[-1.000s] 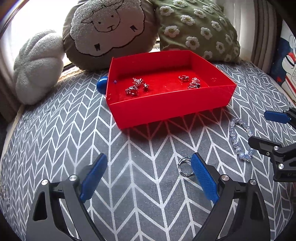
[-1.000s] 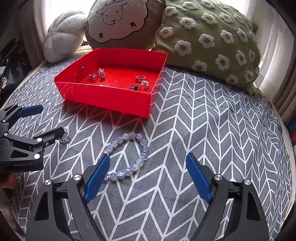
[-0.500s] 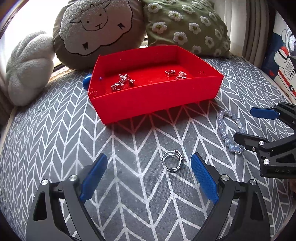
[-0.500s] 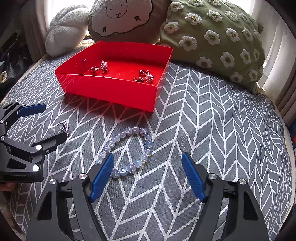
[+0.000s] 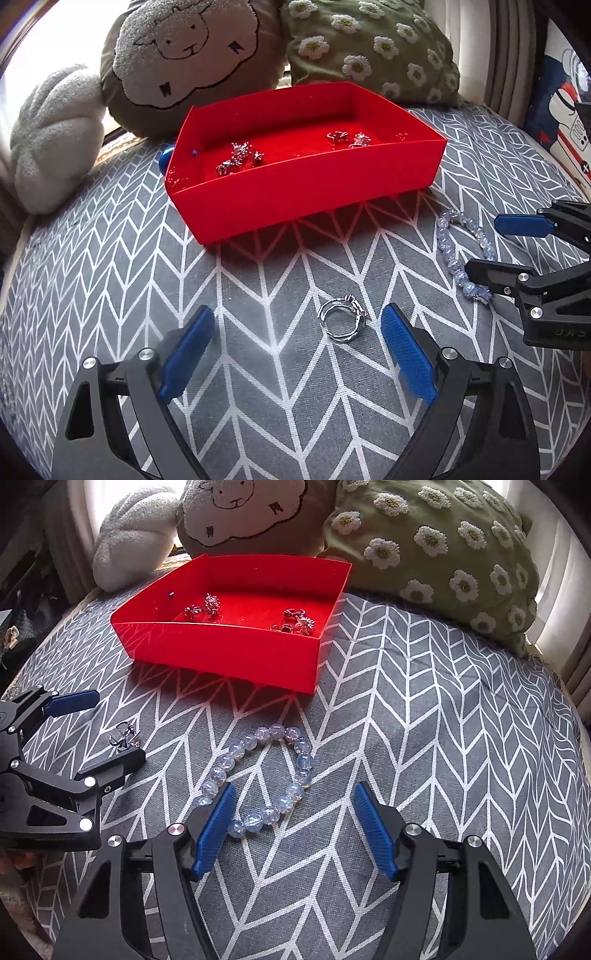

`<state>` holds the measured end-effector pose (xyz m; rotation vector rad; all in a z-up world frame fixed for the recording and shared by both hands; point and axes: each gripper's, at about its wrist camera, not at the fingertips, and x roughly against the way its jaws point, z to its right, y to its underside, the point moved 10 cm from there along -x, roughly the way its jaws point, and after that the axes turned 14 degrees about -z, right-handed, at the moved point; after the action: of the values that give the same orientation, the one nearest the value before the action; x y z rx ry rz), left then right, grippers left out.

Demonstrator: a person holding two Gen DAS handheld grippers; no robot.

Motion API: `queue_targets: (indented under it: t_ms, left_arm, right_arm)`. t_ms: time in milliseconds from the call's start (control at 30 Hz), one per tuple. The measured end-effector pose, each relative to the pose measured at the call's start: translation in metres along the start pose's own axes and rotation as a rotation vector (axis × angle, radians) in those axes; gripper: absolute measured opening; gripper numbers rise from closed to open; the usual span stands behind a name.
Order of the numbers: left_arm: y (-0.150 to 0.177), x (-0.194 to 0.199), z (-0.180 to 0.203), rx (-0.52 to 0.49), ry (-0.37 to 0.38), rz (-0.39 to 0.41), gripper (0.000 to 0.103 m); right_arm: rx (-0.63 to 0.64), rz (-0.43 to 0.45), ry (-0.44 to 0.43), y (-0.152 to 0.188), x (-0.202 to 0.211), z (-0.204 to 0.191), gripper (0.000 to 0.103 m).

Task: Organize jewelry
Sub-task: 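Close left tool on silver ring while right tool grasps beaded bracelet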

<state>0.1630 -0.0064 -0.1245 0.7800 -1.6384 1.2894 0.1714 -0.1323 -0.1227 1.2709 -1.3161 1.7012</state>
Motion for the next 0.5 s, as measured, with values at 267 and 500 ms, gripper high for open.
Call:
queue_targets:
  t_ms: [267, 500]
  left_arm:
    - [0.0, 0.006, 0.016, -0.052, 0.055, 0.023, 0.049]
    - [-0.001, 0.008, 0.025, -0.079, 0.084, 0.021, 0.025]
  right_arm:
    - [0.024, 0.016, -0.023, -0.002, 0.003, -0.006, 0.037]
    - [0.005, 0.022, -0.001, -0.005, 0.004, 0.002, 0.013]
